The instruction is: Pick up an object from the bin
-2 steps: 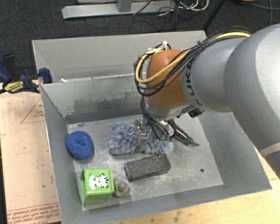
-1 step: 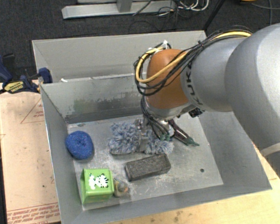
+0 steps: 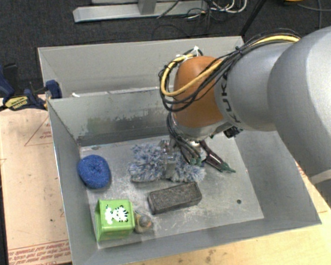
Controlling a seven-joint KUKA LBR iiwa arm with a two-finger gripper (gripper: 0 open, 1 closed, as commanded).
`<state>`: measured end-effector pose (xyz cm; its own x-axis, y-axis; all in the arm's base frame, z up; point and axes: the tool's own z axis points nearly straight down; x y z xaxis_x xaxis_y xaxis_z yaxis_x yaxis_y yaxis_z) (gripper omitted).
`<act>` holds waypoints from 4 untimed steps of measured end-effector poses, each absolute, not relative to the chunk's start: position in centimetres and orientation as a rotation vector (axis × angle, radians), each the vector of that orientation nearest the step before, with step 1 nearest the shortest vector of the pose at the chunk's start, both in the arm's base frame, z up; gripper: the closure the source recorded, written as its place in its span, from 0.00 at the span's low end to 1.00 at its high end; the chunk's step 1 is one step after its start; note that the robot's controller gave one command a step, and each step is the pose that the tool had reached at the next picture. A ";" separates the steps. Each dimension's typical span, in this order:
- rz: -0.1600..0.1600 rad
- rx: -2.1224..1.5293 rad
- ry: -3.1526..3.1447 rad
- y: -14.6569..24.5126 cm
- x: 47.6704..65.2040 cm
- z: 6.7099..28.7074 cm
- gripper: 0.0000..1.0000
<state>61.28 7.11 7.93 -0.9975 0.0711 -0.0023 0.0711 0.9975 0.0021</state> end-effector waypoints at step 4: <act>0.003 0.110 3.137 7.1 61.2 13.1 1.00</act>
Offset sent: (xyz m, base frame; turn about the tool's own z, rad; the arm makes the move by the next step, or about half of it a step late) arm 0.0000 0.0001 0.0668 0.0000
